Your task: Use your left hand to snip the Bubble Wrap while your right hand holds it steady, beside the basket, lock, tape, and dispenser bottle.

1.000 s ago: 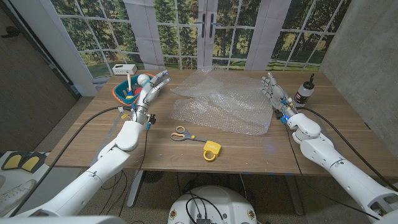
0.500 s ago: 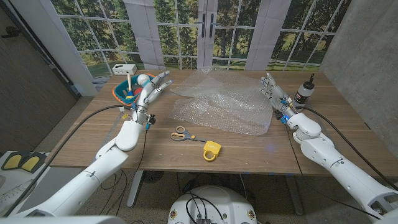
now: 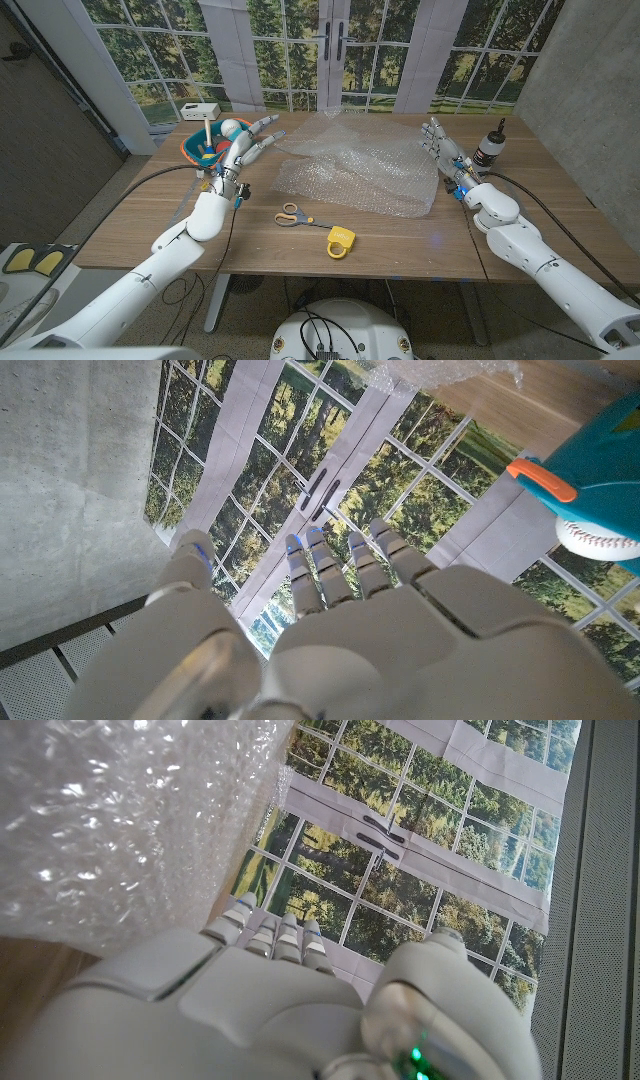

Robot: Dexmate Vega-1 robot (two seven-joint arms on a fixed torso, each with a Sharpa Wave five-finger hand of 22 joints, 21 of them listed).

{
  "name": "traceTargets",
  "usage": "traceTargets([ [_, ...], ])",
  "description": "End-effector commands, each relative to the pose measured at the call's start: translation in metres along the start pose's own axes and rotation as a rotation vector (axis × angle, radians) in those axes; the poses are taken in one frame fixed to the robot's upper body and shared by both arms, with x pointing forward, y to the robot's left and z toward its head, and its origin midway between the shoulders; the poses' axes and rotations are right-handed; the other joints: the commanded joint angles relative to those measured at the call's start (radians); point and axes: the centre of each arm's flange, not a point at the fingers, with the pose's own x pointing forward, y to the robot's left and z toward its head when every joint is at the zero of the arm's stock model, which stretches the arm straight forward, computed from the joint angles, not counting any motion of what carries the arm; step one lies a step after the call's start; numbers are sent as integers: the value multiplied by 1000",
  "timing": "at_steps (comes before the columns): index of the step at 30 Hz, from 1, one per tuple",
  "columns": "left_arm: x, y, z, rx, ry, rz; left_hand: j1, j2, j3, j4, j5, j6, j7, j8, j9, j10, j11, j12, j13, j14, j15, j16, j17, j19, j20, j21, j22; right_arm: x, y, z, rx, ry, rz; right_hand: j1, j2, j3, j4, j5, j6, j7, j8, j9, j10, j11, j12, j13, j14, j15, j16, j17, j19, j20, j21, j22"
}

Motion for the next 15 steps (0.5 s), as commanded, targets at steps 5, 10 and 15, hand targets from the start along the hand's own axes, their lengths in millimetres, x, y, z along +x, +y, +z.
traceTargets([
  [5,-1,-3,17,134,-60,-35,17,-4,-1,-3,7,7,-8,5,5,16,-2,5,4,11,-155,3,1,-1,-5,-3,3,-3,-3,4,-23,-1,-1,12,0,-1,-10,-4,3,6,5,2,10,2,13,4,-2,-1,7,0,-1,5,7,4],
  [10,-5,-2,19,144,-61,-37,27,-1,1,-4,7,2,-14,1,5,12,-8,1,4,10,-157,2,1,-1,-6,-3,3,-3,-4,5,-29,-6,1,12,-1,0,-11,-5,2,6,5,2,3,2,11,4,-6,0,6,0,-1,4,7,4],
  [15,-7,0,21,167,-65,-49,43,2,4,-5,8,-15,-17,-8,5,1,-13,-6,5,7,-158,0,1,-1,-7,-3,3,-4,-4,5,-22,-4,-3,12,-1,0,-11,-5,0,6,4,2,3,2,11,4,-6,0,6,0,-1,4,8,4],
])
